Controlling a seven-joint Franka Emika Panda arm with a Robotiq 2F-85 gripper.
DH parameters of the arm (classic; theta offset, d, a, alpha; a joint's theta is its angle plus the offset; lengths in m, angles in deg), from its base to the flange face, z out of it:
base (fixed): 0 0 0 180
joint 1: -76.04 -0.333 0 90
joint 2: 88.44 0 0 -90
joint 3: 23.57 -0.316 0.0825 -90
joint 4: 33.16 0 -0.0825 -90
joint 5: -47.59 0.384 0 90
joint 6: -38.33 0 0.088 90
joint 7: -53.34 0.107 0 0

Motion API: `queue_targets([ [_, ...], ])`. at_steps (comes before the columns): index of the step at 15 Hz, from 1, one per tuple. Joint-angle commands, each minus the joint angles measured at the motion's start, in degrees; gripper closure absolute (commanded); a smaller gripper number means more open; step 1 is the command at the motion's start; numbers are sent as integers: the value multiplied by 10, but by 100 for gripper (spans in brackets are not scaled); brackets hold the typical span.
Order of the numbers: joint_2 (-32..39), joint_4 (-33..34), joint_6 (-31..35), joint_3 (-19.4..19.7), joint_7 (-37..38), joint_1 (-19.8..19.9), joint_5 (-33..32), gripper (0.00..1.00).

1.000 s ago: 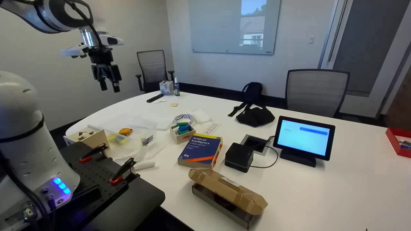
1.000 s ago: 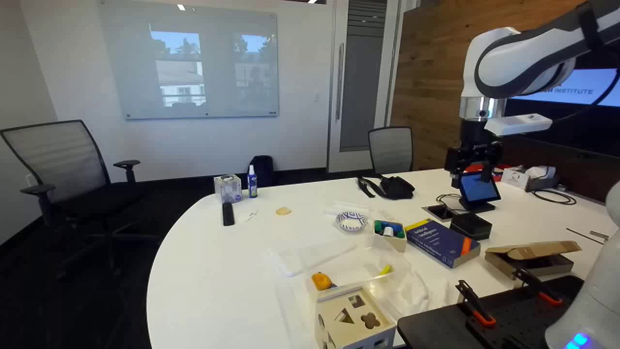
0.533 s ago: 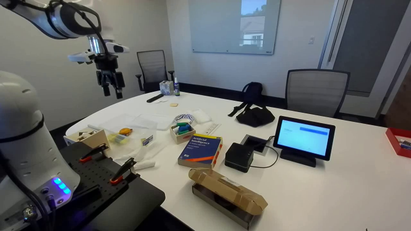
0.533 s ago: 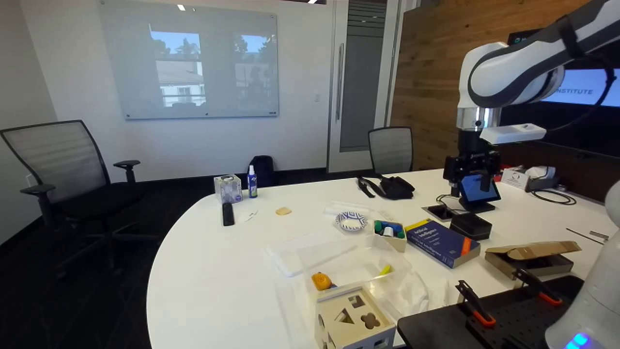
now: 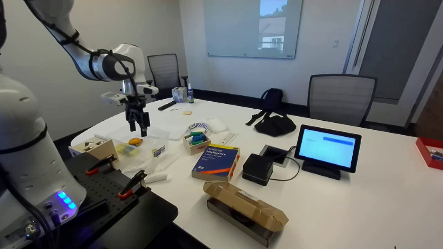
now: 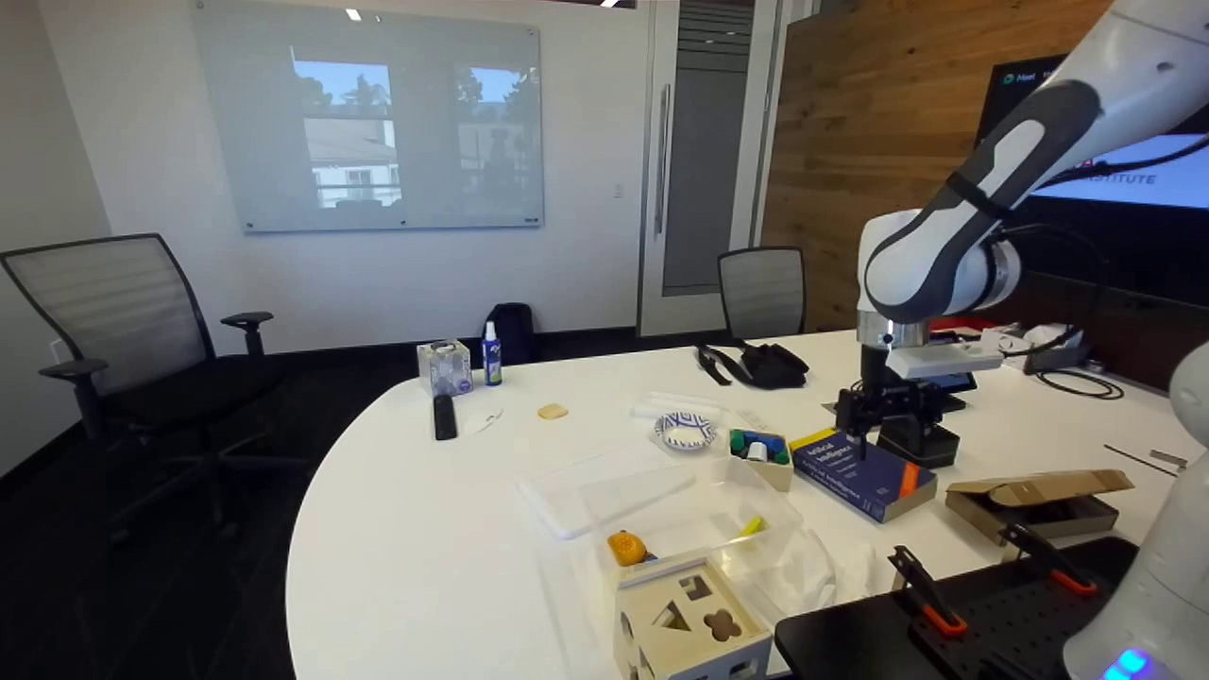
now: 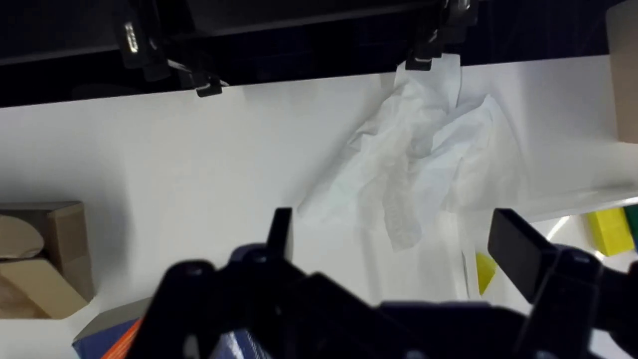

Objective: Pick up the wipe and clean some part of the table

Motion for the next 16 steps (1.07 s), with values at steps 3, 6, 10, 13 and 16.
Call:
queue_targets([
  [3, 167, 21, 81, 22, 98, -14, -82, 0],
  [6, 235, 36, 101, 66, 148, -44, -130, 0],
  [10, 322, 57, 156, 90, 141, -70, -86, 0],
  [13, 378, 74, 207, 80, 129, -85, -29, 0],
  [16, 422, 95, 254, 78, 127, -110, 17, 0],
])
